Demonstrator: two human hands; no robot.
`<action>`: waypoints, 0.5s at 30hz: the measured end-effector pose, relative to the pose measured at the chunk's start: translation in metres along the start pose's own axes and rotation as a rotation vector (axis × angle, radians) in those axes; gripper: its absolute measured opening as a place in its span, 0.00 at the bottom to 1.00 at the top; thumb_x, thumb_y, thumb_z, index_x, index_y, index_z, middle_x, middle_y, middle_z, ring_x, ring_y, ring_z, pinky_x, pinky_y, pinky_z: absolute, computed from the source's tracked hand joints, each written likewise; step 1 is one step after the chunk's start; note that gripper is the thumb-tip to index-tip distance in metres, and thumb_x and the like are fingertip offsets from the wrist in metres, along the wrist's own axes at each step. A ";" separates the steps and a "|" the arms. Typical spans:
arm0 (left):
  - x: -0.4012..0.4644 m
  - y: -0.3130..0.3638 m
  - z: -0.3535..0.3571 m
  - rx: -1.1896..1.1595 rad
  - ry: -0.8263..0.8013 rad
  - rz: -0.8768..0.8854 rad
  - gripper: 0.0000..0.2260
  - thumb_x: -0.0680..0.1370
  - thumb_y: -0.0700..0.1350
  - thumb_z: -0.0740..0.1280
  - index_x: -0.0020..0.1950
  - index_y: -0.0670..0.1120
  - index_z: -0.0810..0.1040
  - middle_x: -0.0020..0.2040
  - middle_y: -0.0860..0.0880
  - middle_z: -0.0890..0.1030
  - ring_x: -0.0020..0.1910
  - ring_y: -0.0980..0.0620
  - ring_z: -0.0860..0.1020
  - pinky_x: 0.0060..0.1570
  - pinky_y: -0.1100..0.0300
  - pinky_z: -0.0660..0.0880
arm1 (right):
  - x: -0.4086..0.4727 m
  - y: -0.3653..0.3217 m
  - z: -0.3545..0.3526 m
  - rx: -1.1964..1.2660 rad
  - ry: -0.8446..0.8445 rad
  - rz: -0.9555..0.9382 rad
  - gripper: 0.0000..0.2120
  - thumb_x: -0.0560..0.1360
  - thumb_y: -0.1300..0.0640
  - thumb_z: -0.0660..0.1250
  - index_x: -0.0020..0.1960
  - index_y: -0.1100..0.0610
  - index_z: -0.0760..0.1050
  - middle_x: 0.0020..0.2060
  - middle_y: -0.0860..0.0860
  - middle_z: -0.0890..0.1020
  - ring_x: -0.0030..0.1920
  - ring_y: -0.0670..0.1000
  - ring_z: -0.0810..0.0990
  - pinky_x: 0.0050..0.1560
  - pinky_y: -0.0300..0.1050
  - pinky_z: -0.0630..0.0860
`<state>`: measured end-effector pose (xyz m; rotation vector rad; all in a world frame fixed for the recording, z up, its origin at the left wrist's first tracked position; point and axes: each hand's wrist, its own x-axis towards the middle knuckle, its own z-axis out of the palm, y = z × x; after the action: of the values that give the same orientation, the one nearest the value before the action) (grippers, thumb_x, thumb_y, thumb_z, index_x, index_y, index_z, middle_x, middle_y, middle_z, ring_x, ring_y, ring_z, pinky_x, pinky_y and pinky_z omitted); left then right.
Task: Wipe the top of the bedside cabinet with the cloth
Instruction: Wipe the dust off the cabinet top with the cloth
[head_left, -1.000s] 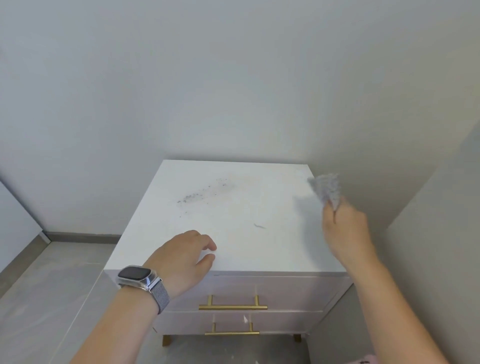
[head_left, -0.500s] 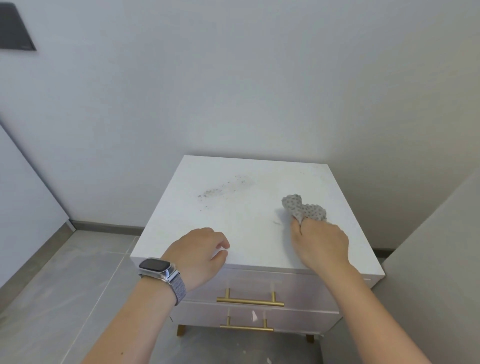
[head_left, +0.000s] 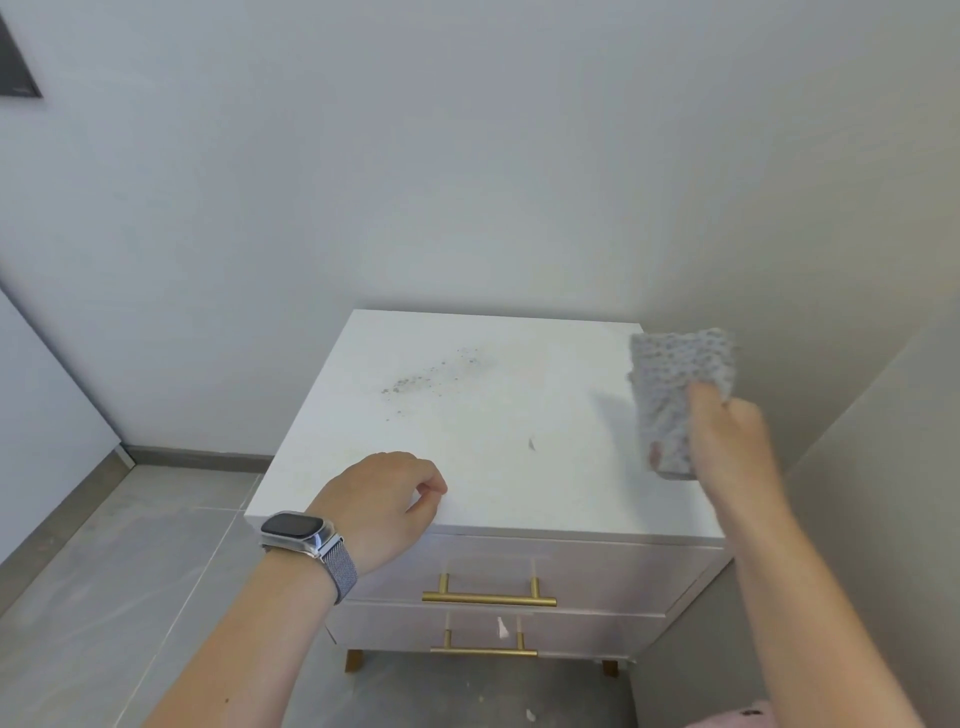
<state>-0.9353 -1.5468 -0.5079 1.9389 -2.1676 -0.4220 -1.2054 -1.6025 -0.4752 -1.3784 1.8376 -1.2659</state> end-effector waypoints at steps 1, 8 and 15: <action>0.000 0.001 0.000 -0.003 -0.008 0.000 0.12 0.79 0.49 0.57 0.57 0.55 0.78 0.55 0.58 0.79 0.57 0.56 0.75 0.56 0.61 0.71 | -0.004 0.001 -0.009 -0.029 0.037 -0.026 0.19 0.72 0.49 0.54 0.29 0.60 0.70 0.29 0.59 0.77 0.34 0.58 0.75 0.37 0.49 0.71; -0.007 -0.005 -0.005 -0.011 -0.002 -0.038 0.11 0.78 0.49 0.58 0.55 0.56 0.78 0.51 0.60 0.78 0.54 0.57 0.76 0.52 0.62 0.72 | -0.025 0.023 -0.007 -0.716 -0.038 -0.032 0.20 0.78 0.53 0.51 0.47 0.66 0.76 0.48 0.67 0.80 0.46 0.65 0.76 0.43 0.50 0.69; -0.020 -0.012 -0.005 0.022 0.009 -0.072 0.11 0.78 0.49 0.58 0.55 0.55 0.78 0.54 0.57 0.79 0.54 0.56 0.76 0.54 0.60 0.73 | -0.037 0.026 0.025 -0.892 -0.119 -0.186 0.22 0.80 0.51 0.48 0.51 0.61 0.78 0.50 0.58 0.82 0.51 0.61 0.79 0.50 0.50 0.71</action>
<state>-0.9205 -1.5281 -0.5066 2.0310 -2.1111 -0.4012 -1.1837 -1.5757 -0.5138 -2.0420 2.3358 -0.3773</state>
